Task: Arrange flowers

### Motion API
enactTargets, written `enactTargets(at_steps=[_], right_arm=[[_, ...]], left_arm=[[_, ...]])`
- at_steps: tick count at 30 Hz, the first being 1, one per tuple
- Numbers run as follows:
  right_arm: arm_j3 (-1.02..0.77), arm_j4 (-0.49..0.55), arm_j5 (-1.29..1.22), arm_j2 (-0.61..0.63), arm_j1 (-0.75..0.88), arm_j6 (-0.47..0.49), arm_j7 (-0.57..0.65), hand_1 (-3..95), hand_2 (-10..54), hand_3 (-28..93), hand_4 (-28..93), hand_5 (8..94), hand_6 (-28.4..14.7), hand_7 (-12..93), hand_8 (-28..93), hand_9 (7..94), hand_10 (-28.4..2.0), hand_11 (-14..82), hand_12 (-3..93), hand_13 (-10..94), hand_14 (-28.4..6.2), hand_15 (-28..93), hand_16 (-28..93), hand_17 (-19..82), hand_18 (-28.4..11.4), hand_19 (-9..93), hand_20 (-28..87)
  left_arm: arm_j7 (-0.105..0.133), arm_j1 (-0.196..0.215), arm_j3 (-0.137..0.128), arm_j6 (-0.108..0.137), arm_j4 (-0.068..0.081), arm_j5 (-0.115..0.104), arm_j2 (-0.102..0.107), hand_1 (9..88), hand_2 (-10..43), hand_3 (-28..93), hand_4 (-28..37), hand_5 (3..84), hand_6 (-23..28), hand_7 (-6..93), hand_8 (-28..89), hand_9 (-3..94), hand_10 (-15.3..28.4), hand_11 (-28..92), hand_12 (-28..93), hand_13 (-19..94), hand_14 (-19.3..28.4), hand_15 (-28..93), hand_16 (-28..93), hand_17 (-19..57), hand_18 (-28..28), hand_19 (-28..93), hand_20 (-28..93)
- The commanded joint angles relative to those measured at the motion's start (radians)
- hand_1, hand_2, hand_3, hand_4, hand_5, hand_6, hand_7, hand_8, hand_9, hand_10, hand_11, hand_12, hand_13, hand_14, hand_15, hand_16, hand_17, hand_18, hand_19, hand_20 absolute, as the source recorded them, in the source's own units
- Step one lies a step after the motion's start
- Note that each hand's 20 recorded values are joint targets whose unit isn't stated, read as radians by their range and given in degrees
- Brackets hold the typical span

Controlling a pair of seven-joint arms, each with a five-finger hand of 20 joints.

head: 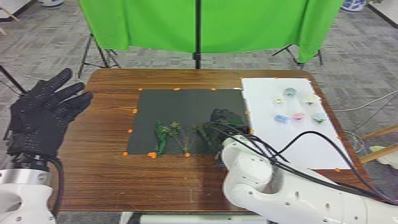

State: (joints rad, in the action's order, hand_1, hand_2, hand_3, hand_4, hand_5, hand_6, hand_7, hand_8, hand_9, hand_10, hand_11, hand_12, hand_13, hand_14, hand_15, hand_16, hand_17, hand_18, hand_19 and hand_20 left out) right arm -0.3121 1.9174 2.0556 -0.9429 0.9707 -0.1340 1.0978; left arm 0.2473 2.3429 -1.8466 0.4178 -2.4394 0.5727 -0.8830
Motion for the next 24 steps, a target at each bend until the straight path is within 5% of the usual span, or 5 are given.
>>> enactTargets(at_steps=[1,6,10,15,24], right_arm=[[0.006,0.019,0.053,0.012,-0.017,-0.093,-0.014,19.9,11.8,83,-16,59.4,-2.6,12,-12,92.2,-13.6,35.8,20.3,88,-8.4,64,19,57,-21.8,93,45],[0.005,0.006,0.06,0.046,-0.053,-0.16,-0.014,20.3,11.1,83,-16,59.5,-2.8,12,-12,91.8,-13.9,34.5,19.7,88,-8.3,63,19,58,-21.4,93,44],[-0.04,-0.009,0.045,0.094,-0.07,-0.171,0.002,22.2,8.2,81,-17,56.8,-4.6,12,-11,86.8,-16.1,28.7,18.0,85,-10.0,59,17,54,-21.4,93,32],[-0.123,-0.029,-0.004,0.167,-0.064,-0.118,0.01,24.3,4.9,81,-18,55.5,-5.1,12,-11,81.9,-17.2,26.4,16.8,81,-11.8,56,16,51,-21.6,93,19],[-0.196,-0.055,-0.081,0.241,-0.045,0.04,0.034,25.4,2.8,78,-19,53.4,-5.7,11,-11,80.0,-18.1,24.6,16.0,80,-12.6,55,15,50,-21.7,93,15]], left_arm=[[-0.002,0.009,0.003,-0.003,0.006,0.004,-0.002,21.2,9.8,77,-28.3,35.8,9.8,12.5,-9,30.5,19.9,27,10,24,27.3,52,-10,-6.6,23.7,64,7],[0.012,0.016,0.0,-0.006,0.005,0.0,0.003,21.2,9.8,77,-28.3,35.8,9.8,12.6,-9,30.5,19.9,27,10,24,27.3,52,-10,-6.6,23.7,64,7],[0.024,0.025,-0.003,-0.01,0.003,-0.001,0.008,21.2,9.8,77,-28.3,35.8,9.8,12.6,-9,30.5,19.9,27,10,24,27.3,52,-10,-6.6,23.7,64,7],[0.028,0.025,0.0,-0.012,0.004,-0.001,0.01,21.2,9.8,77,-28.3,35.8,9.8,12.6,-9,30.5,19.9,27,10,24,27.3,52,-10,-6.6,23.8,64,7],[0.043,0.04,-0.004,-0.006,0.003,-0.008,0.016,21.2,9.8,77,-28.3,35.8,9.8,12.5,-9,30.5,19.9,27,10,24,27.4,52,-10,-6.7,23.8,64,7]])
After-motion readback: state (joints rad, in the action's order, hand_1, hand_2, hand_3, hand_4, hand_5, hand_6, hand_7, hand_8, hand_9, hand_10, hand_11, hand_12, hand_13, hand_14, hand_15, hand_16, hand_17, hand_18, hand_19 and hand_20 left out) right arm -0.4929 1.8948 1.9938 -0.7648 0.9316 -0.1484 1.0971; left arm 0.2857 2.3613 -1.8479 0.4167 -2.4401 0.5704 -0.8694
